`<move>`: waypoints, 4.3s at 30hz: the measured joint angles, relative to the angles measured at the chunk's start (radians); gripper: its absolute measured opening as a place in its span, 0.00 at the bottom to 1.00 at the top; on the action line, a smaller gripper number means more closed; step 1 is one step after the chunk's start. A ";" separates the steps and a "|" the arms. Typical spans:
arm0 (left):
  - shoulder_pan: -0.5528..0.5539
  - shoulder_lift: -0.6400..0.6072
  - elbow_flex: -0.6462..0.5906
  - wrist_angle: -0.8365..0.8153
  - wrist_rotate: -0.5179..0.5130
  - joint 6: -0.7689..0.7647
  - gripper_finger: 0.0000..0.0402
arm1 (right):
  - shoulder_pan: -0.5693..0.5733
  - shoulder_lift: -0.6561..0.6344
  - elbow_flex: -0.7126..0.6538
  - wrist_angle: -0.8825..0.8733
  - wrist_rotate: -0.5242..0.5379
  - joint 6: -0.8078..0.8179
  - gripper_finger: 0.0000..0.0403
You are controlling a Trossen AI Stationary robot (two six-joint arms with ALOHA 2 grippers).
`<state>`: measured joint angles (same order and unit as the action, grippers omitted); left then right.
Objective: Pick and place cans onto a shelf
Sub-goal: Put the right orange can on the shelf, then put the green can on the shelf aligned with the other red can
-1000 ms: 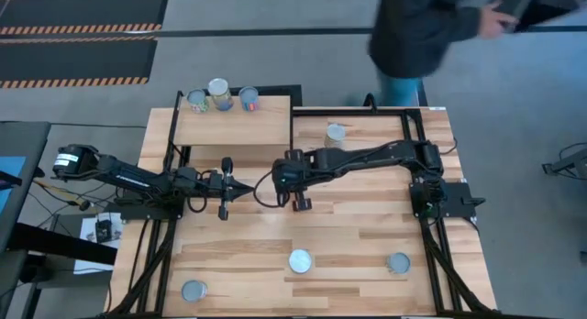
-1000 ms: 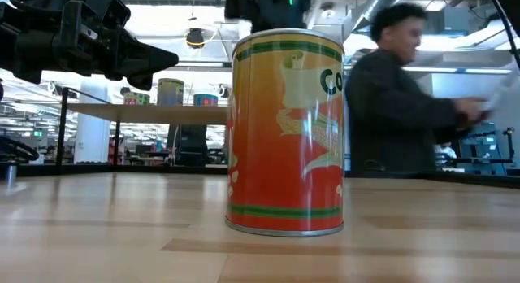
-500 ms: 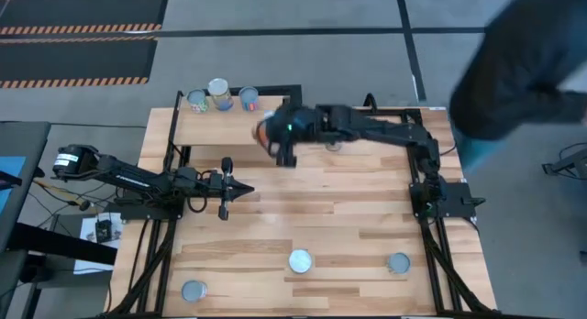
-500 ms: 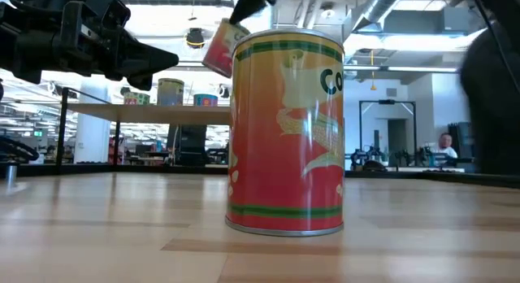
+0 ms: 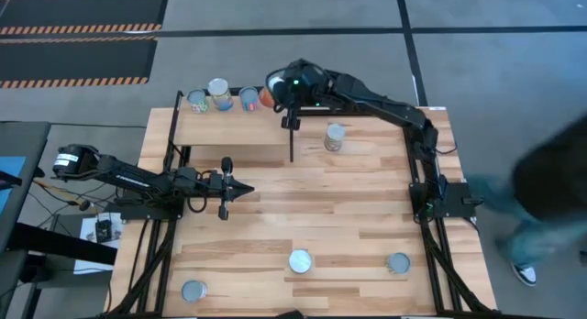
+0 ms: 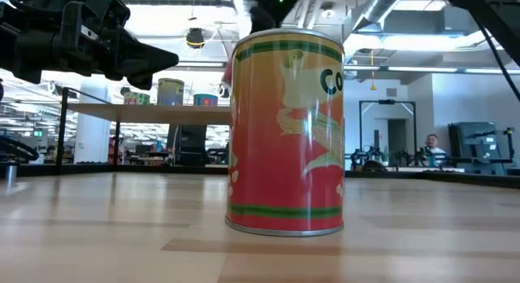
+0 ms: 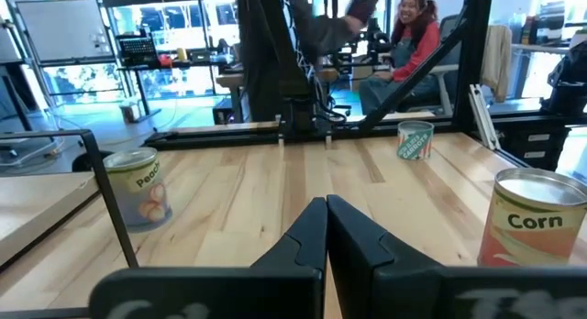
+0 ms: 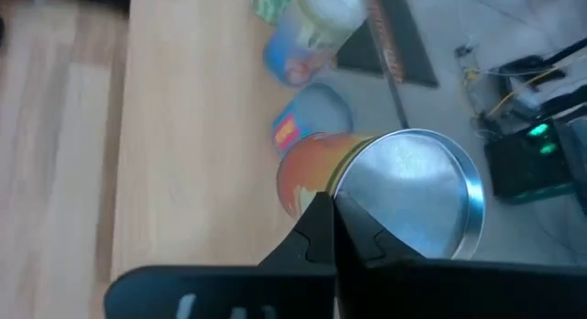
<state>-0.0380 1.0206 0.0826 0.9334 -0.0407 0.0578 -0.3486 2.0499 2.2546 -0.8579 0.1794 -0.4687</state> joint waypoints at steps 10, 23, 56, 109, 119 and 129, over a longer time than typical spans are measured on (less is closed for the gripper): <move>0.000 0.000 0.000 0.000 0.000 -0.008 0.00 | -0.015 0.068 -0.002 -0.036 0.005 -0.011 0.01; 0.000 0.000 0.000 0.000 0.000 -0.014 0.00 | -0.043 0.066 -0.001 -0.028 0.006 0.021 0.10; 0.000 0.000 0.000 0.001 0.001 -0.015 0.00 | -0.045 0.121 -0.002 -0.084 -0.100 0.081 0.05; -0.001 0.000 0.000 -0.002 0.036 -0.020 0.00 | 0.200 0.066 -0.226 0.553 -0.237 0.174 0.00; -0.001 0.000 0.000 -0.008 0.034 -0.013 0.00 | 0.240 -0.087 -0.661 1.021 -0.219 0.233 0.00; -0.001 0.000 0.000 -0.011 0.027 -0.013 0.00 | 0.355 -0.435 -1.250 1.356 -0.006 0.278 0.00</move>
<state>-0.0391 1.0210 0.0826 0.9226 -0.0136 0.0444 0.0064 1.6153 1.0047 0.4985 0.1737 -0.1907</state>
